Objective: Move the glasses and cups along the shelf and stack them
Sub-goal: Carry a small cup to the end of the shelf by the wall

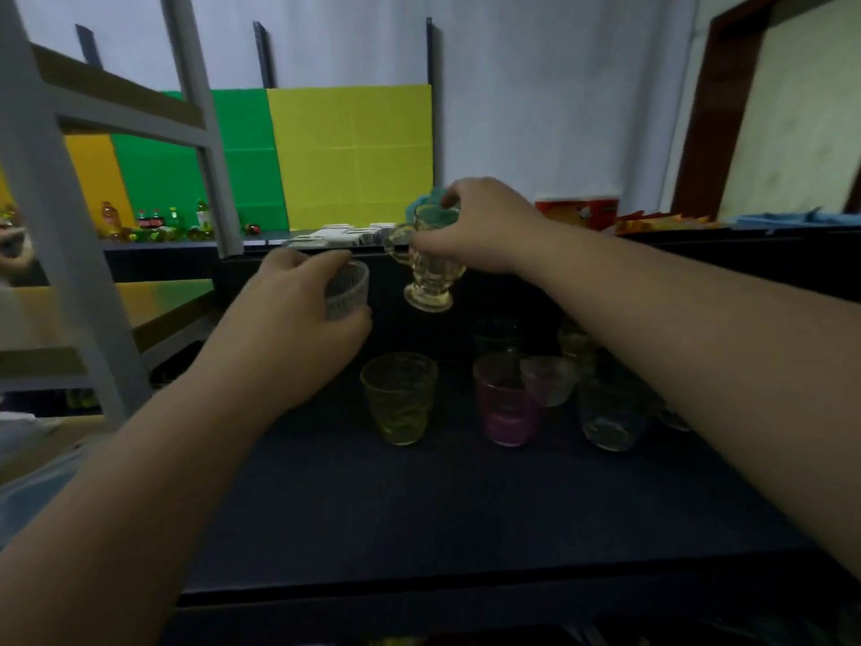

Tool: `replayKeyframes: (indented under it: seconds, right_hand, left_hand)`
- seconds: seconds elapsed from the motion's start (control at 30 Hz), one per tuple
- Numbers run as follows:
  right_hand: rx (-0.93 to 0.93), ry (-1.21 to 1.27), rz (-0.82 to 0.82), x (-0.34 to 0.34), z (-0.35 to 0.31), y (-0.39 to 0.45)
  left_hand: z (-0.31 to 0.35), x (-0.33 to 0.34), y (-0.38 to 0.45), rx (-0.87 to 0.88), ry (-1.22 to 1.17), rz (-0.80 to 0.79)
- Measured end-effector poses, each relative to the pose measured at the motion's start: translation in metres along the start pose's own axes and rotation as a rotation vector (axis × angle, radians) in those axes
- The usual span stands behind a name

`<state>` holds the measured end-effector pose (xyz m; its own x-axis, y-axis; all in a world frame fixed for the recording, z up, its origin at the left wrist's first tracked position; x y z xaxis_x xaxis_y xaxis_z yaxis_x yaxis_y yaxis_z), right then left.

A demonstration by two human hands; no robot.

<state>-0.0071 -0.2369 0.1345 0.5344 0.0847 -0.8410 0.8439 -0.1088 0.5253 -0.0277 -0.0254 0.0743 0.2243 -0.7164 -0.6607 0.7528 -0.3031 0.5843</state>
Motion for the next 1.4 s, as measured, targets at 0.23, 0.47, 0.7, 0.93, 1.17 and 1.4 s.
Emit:
replayKeyframes:
  seconds: [0.23, 0.47, 0.7, 0.93, 1.17, 1.4]
  right_hand:
    - [0.147, -0.058, 0.091, -0.073, 0.075, -0.103]
    - [0.393, -0.053, 0.167, -0.097, 0.19, -0.234]
    - [0.631, -0.125, 0.244, -0.124, 0.305, -0.34]
    - [0.702, -0.145, 0.323, -0.165, 0.408, -0.408]
    - [0.691, -0.114, 0.352, -0.202, 0.519, -0.44]
    - [0.643, -0.017, 0.347, -0.209, 0.589, -0.424]
  left_hand:
    - [0.09, 0.055, -0.023, 0.259, -0.225, -0.065]
    - [0.175, 0.141, -0.054, 0.44, -0.367, -0.242]
    - [0.281, 0.233, -0.081, 0.585, -0.448, -0.393]
    - [0.402, 0.32, -0.102, 0.629, -0.5, -0.458]
    - [0.499, 0.398, -0.105, 0.561, -0.485, -0.483]
    - [0.539, 0.448, -0.089, 0.466, -0.424, -0.516]
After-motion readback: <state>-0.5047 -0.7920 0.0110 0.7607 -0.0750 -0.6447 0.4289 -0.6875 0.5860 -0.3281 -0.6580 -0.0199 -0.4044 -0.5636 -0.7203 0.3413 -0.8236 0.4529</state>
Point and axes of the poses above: each hand's wrist, its own y-axis towards the middle knuckle, its own x-axis out of the palm, z = x × y, the point moved 2 cm from there along y, towards the middle knuckle, and after that the axes turned 13 degrees about -y, right-handed, at the moved point
